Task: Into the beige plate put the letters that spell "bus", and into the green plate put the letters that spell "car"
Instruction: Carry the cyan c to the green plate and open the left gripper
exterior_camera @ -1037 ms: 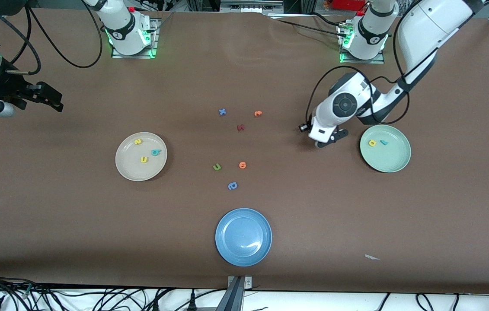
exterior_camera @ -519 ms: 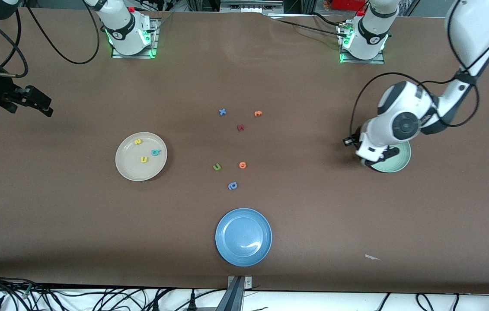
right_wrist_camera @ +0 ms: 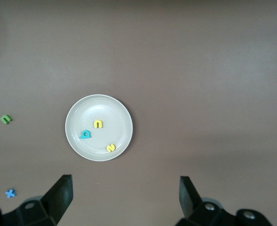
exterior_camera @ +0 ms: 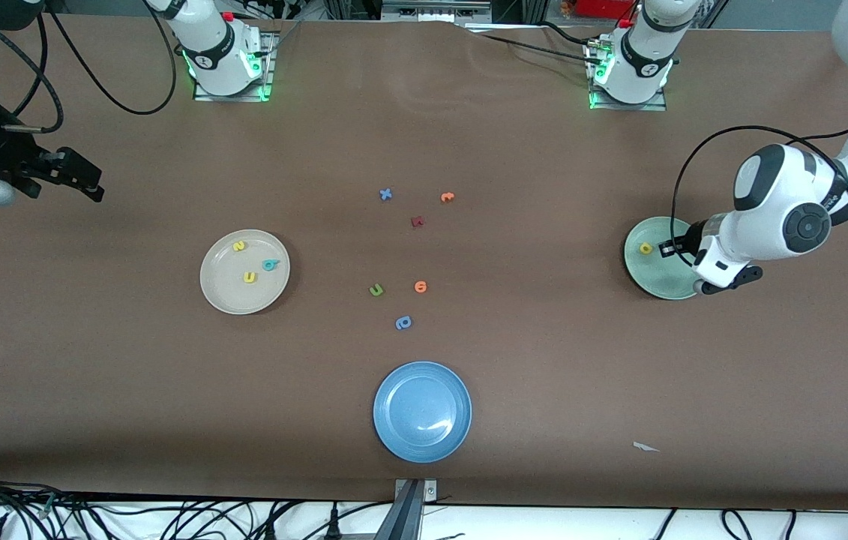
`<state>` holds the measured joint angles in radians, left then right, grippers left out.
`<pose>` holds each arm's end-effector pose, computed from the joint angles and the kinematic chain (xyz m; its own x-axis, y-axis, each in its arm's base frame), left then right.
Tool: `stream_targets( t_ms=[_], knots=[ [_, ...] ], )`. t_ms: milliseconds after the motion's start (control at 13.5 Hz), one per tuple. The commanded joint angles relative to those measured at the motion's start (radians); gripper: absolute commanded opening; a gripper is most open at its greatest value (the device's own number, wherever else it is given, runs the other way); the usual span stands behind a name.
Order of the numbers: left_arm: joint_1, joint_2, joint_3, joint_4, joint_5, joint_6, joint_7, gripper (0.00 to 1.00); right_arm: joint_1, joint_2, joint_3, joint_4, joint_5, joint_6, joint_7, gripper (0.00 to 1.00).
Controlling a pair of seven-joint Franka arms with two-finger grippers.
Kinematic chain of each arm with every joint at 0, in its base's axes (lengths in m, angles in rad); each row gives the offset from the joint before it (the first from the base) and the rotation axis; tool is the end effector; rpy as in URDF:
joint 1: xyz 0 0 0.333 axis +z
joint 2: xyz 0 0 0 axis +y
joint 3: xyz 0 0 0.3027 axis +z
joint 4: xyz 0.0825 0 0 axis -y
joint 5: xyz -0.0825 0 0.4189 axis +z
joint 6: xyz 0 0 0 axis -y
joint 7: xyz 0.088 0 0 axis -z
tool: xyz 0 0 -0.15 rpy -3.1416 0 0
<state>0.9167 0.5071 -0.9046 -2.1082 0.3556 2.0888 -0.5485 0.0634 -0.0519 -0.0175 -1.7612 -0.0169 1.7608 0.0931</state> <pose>0.5467 0.0041 0.1603 0.8981 0.3135 -0.3083 0.3257 -0.9454 -0.0127 0.5881 0.0246 0.5182 0.9976 -0.0441 0.0527 -0.0447 -0.9989 0.0110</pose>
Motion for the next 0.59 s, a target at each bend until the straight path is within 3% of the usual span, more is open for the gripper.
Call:
stream_targets(
  t_ms=[0, 74, 148, 519],
  knots=[
    [-0.012, 0.022, 0.007, 0.042, 0.036, -0.012, 0.004, 0.65, 0.01, 0.026, -0.007, 0.042, 0.011, -0.021, -0.013, 1.0],
    [-0.012, 0.019, 0.006, 0.051, 0.036, -0.013, 0.004, 0.94, 0.01, 0.036, -0.007, 0.06, 0.012, -0.027, -0.013, 1.0],
    [-0.013, 0.019, 0.006, 0.075, 0.036, -0.029, 0.002, 0.99, 0.007, 0.046, -0.009, 0.065, 0.014, -0.032, -0.012, 1.0],
    [-0.076, 0.022, 0.0, 0.327, 0.026, -0.315, 0.01, 0.99, 0.004, 0.044, -0.009, 0.065, 0.014, -0.034, -0.01, 1.0]
  ],
)
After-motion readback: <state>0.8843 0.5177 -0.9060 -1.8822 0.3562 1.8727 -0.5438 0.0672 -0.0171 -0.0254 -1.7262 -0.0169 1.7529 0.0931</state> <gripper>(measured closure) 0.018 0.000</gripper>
